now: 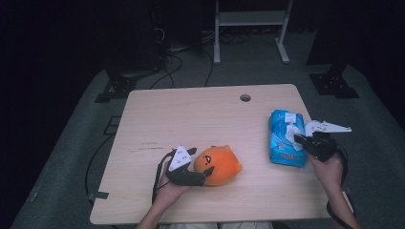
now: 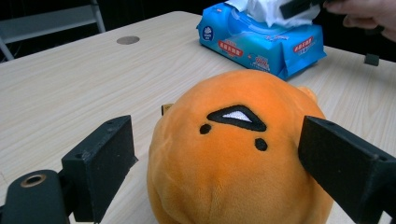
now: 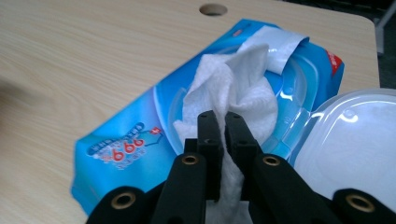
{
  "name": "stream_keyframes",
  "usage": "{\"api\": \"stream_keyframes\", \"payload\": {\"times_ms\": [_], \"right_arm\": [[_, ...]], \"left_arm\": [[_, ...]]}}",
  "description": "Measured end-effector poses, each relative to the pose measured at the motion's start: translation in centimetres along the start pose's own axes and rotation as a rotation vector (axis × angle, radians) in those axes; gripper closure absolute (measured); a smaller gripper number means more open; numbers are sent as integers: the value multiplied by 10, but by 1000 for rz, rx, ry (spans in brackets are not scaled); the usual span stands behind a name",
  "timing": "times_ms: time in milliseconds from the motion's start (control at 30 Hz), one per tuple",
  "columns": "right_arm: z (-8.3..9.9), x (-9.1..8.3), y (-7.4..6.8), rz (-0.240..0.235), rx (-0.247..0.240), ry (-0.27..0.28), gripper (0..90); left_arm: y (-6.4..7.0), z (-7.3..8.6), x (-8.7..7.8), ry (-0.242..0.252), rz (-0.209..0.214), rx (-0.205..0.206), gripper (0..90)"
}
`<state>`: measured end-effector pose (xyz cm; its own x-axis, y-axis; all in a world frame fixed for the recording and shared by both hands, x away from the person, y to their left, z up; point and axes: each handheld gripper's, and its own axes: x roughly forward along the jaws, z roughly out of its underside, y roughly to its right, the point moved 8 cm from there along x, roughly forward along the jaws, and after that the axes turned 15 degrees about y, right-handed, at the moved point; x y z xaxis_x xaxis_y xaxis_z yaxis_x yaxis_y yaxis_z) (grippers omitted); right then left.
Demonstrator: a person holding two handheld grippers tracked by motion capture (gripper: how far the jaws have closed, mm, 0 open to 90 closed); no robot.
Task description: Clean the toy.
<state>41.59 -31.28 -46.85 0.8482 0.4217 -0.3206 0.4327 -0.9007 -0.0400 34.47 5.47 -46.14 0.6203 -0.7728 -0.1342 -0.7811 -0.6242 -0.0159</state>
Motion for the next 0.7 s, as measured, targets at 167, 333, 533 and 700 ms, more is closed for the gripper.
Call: {"api": "stream_keyframes", "payload": {"times_ms": [167, 333, 533, 700], "right_arm": [[-14, -11, -6, -49, 49, 65, 863], [-34, -26, -19, -107, 59, 131, 864], [-56, -45, -61, -242, 45, 191, 863], [-61, -56, -112, -366, -1, 188, 861]], "left_arm": [[-1, 2, 0, -3, 8, -14, 115], [-1, 3, -2, -5, 33, -28, 184], [0, 7, -4, -31, 55, -24, 274], [2, 9, -4, -52, 74, -18, 319]]}}
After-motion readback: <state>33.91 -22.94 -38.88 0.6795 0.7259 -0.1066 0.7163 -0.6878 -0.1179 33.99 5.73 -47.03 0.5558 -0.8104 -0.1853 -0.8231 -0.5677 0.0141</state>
